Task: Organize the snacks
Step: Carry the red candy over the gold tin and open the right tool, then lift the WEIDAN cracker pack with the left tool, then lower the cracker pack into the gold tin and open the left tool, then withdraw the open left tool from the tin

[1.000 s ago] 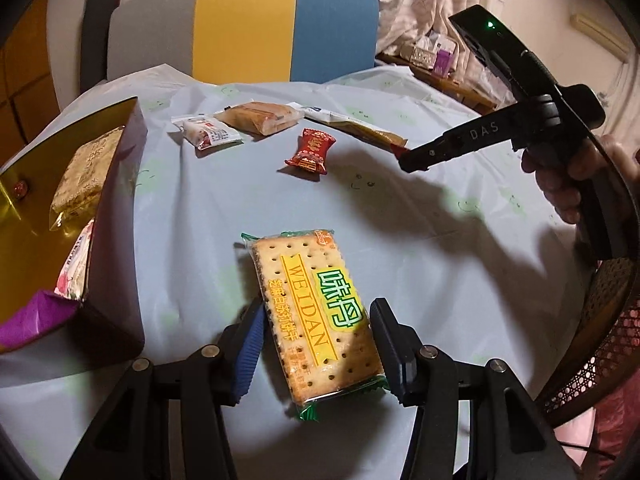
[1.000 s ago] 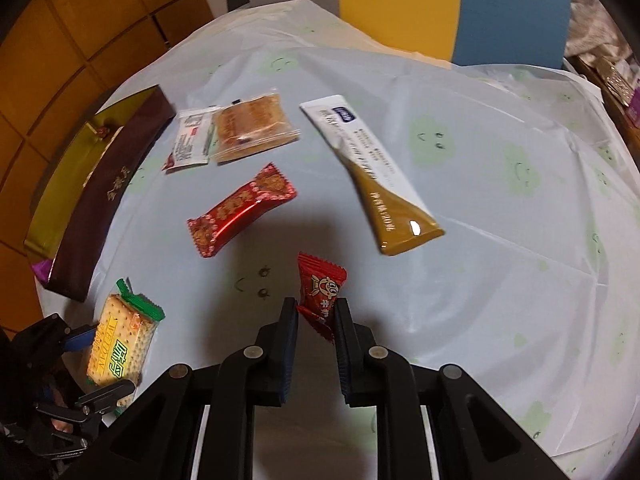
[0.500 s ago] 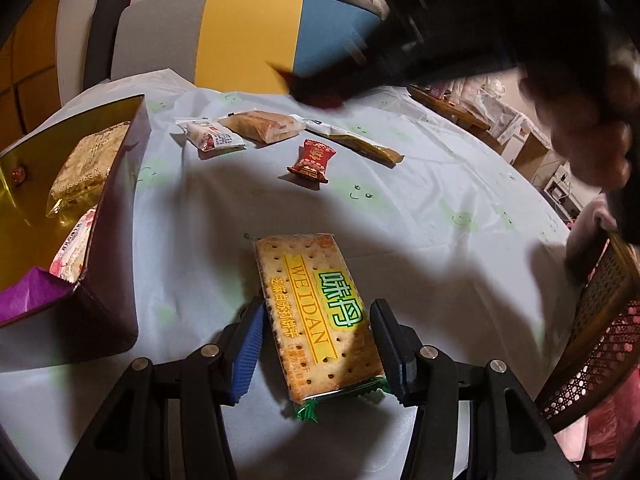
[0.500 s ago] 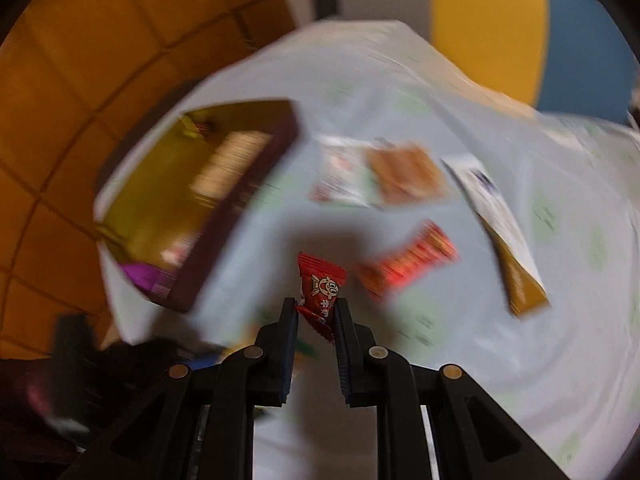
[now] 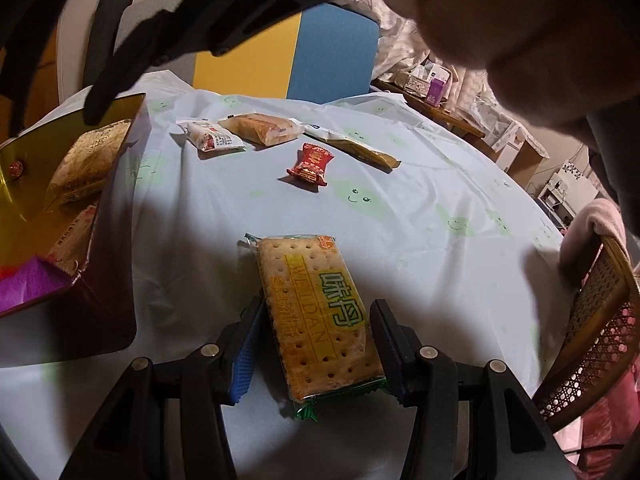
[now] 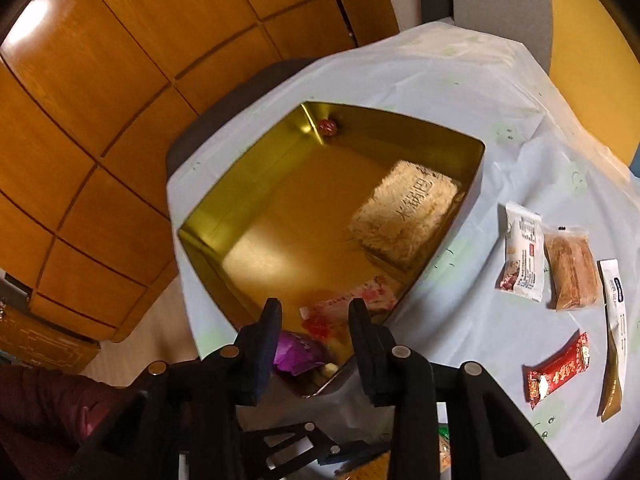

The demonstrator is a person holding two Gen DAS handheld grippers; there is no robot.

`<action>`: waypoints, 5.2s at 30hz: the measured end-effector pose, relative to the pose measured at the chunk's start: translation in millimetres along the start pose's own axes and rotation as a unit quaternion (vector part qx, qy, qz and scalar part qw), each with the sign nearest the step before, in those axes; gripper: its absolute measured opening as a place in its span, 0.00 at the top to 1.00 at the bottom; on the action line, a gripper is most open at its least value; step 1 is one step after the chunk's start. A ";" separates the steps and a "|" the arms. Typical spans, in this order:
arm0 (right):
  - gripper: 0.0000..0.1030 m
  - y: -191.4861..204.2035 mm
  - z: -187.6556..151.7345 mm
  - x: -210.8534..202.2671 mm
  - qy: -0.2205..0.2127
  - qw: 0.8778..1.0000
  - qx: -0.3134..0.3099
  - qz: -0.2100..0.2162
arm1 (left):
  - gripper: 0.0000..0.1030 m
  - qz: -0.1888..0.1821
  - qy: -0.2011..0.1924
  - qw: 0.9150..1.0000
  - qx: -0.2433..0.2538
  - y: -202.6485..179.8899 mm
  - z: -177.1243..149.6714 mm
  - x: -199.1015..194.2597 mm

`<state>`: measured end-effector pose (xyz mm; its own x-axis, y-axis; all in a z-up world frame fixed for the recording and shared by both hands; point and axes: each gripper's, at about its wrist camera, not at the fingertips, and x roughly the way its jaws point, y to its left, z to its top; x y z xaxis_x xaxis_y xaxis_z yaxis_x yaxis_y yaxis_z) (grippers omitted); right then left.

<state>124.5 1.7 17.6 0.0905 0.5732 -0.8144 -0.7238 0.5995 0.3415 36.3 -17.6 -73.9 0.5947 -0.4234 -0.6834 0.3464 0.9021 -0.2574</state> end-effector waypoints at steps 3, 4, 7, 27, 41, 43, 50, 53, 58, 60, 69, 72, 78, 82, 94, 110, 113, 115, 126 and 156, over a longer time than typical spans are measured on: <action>0.66 -7.7 -6.4 -5.3 -0.005 1.000 0.009 -0.001 | 0.49 0.000 -0.001 1.000 -0.002 0.0 -0.3 -0.1; 0.66 -11.8 -10.0 -10.1 -0.009 1.000 0.013 -0.003 | 0.49 0.000 -0.001 1.000 -0.002 -0.4 -0.4 -0.2; 0.66 -27.6 -19.5 -25.0 -0.020 0.999 0.030 -0.012 | 0.49 0.001 -0.001 1.000 -0.002 -0.9 -0.4 -0.2; 0.66 -178.7 -152.6 -103.7 -0.018 0.951 0.196 -0.239 | 0.48 0.025 0.004 1.000 0.010 -7.0 0.1 2.6; 0.64 -242.9 -181.5 -111.9 0.028 0.876 0.318 -0.362 | 0.46 0.046 0.004 0.999 0.024 -11.4 -1.2 5.5; 0.62 -244.3 -182.4 -114.8 0.026 0.874 0.317 -0.367 | 0.46 0.047 0.004 0.999 0.024 -11.3 -1.3 5.7; 0.62 -245.2 -179.5 -117.5 0.023 0.871 0.309 -0.382 | 0.46 0.046 0.006 0.999 0.021 -11.3 -0.6 5.5; 0.62 -246.2 -178.4 -117.1 0.019 0.869 0.308 -0.386 | 0.47 0.048 0.021 0.998 0.017 -11.6 4.4 6.9; 0.62 -236.1 -176.1 -117.0 0.014 0.871 0.302 -0.387 | 0.44 0.063 0.057 0.996 0.025 -17.6 13.1 13.6; 0.62 -233.3 -174.9 -116.9 0.013 0.871 0.300 -0.388 | 0.42 0.069 0.064 0.995 0.035 -22.2 14.8 16.5; 0.62 -221.5 -173.6 -119.0 0.004 0.874 0.297 -0.385 | 0.53 0.067 0.047 0.996 0.040 -17.1 11.6 14.5; 0.62 -220.2 -173.4 -119.2 0.004 0.874 0.296 -0.386 | 0.54 0.058 0.042 0.997 0.027 -15.0 11.5 11.2; 0.62 -224.8 -172.8 -118.5 0.010 0.875 0.294 -0.384 | 0.53 0.043 0.043 0.998 0.019 -16.6 12.5 6.3; 0.62 -226.4 -172.8 -114.0 0.021 0.877 0.288 -0.385 | 0.53 0.039 0.046 0.998 0.016 -16.9 10.8 5.7; 0.62 -219.0 -173.0 -93.4 0.058 0.891 0.256 -0.370 | 0.53 0.025 0.012 1.000 0.005 -15.6 22.1 -22.9; 0.62 -215.0 -174.1 -89.8 0.062 0.891 0.246 -0.376 | 0.53 0.083 -0.052 0.991 -0.095 52.5 61.9 -79.2; 0.62 -213.5 -173.7 -88.8 0.062 0.891 0.244 -0.377 | 0.53 0.101 -0.060 0.987 -0.107 67.8 65.8 -86.3; 0.62 -213.0 -173.3 -88.4 0.062 0.891 0.243 -0.377 | 0.53 0.107 -0.059 0.984 -0.128 82.1 68.2 -89.1; 0.61 -205.8 -170.9 -85.0 0.064 0.891 0.239 -0.381 | 0.53 0.167 -0.043 0.956 -0.238 161.7 82.7 -94.7; 0.61 -203.5 -170.0 -81.9 0.065 0.891 0.237 -0.382 | 0.46 0.145 -0.038 0.986 -0.071 82.8 89.7 -64.9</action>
<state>148.1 -262.2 -64.9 0.3304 -0.1549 -0.9310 -0.1118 0.9731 -0.2015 91.4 77.1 10.5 0.7091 -0.1454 -0.6899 0.0518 0.9866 -0.1547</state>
